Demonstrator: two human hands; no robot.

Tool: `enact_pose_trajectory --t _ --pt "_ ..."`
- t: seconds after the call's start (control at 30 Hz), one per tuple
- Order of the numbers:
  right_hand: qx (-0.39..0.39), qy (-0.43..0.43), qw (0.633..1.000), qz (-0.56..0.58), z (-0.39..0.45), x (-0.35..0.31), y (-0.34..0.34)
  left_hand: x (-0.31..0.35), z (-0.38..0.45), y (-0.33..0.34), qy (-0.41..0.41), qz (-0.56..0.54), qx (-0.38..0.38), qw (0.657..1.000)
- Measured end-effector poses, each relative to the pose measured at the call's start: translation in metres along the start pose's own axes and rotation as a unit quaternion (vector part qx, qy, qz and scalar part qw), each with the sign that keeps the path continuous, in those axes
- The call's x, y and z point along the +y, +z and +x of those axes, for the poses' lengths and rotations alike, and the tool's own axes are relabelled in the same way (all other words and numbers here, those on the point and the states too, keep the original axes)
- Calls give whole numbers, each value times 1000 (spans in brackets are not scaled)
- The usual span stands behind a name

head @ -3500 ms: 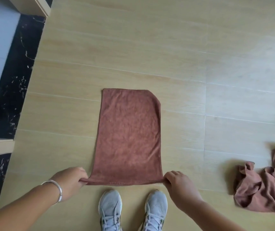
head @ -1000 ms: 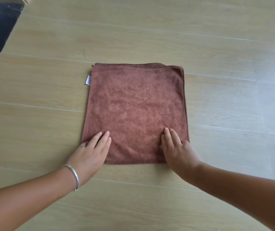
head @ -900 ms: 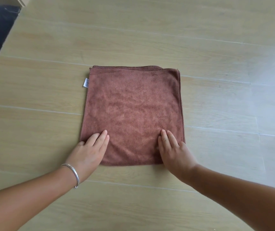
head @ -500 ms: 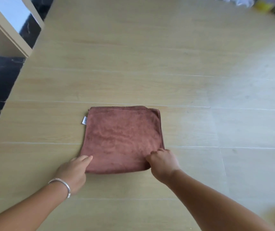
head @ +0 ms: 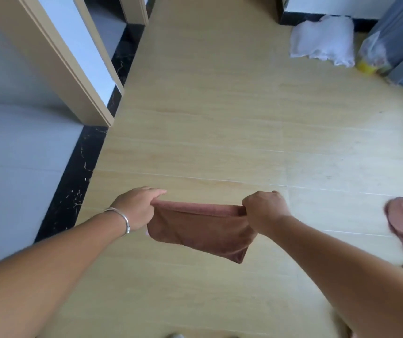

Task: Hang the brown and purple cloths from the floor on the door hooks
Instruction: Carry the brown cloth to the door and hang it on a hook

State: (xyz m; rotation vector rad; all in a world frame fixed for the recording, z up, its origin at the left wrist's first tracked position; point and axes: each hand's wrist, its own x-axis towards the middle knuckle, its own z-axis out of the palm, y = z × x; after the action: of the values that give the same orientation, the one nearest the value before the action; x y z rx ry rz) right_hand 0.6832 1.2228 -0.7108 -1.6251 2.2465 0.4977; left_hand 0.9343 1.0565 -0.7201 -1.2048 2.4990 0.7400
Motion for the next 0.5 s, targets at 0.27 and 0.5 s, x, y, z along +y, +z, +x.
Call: enact_pose_trajectory --t 0.27,0.5 --pt "66 15 995 73 -112 45 -213 88 -103 -201 84 10 31 996" --pt "204 24 978 40 -206 80 -397 168 -177 -379 88 70 103 988"
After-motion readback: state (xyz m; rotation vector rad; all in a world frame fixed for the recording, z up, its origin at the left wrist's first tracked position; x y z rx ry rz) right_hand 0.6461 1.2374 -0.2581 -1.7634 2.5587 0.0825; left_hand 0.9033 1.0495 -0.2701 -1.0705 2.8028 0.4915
